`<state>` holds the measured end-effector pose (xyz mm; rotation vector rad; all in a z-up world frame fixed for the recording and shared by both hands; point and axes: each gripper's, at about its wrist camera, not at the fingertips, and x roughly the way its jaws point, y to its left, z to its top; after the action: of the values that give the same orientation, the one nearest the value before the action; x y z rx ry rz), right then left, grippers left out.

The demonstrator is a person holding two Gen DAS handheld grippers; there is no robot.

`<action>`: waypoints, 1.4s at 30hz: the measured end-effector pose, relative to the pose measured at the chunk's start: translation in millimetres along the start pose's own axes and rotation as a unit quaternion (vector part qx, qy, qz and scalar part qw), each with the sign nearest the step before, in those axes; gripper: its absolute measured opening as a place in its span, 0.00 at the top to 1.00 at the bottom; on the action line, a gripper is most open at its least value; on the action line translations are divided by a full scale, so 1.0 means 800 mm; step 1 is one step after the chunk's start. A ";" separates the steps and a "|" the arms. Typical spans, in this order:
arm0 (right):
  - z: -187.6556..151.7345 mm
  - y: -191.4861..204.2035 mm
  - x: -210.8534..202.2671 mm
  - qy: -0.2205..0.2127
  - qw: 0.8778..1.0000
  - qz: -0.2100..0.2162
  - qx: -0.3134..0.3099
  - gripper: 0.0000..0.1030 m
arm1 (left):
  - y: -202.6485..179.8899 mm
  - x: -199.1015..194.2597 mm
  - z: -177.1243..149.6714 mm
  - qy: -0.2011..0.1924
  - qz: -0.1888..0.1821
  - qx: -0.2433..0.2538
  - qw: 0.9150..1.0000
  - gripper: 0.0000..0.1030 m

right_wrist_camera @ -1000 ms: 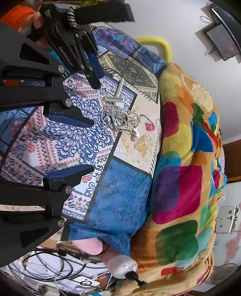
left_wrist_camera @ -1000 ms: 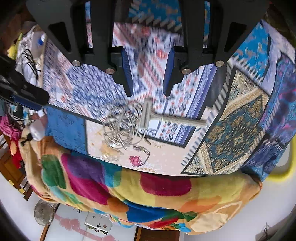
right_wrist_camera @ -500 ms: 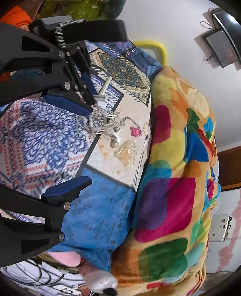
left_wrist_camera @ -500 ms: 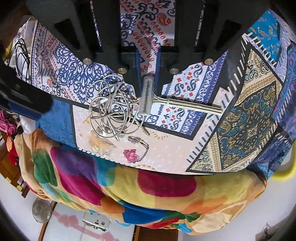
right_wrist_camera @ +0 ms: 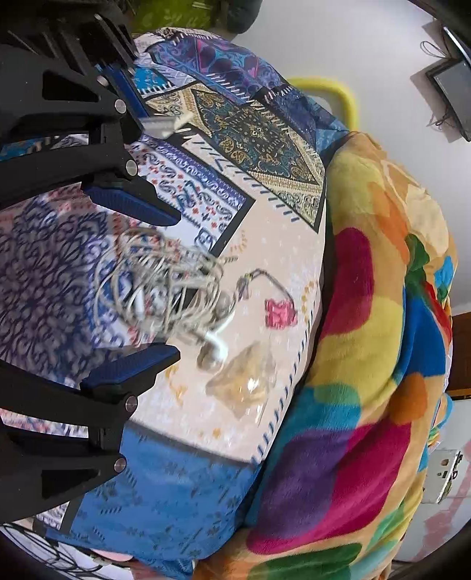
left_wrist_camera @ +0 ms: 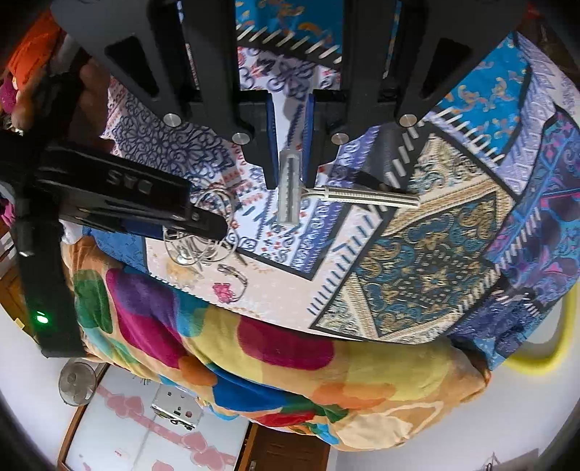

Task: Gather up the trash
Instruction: 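Grasp the white razor with the left tool while the right tool grasps the white earphones, then carry the razor and earphones with both tools to the white bin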

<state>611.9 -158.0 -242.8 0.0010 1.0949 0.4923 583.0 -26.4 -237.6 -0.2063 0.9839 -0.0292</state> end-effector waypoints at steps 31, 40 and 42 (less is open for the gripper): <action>0.005 0.073 -0.154 -0.046 0.998 -0.027 -0.046 0.93 | 0.010 -0.169 -0.030 -0.048 -0.001 -0.029 0.998 0.89; -0.027 0.143 -0.239 -0.090 0.991 -0.013 -0.094 0.93 | 0.036 -0.268 -0.072 -0.085 0.024 -0.047 0.995 0.89; -0.037 0.159 -0.253 -0.096 0.990 -0.006 -0.102 0.93 | 0.043 -0.288 -0.084 -0.092 0.031 -0.051 0.994 0.89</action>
<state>464.9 -128.6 -53.9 -0.1340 0.8519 0.5801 396.7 24.0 -90.3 -0.2675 0.8085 0.0955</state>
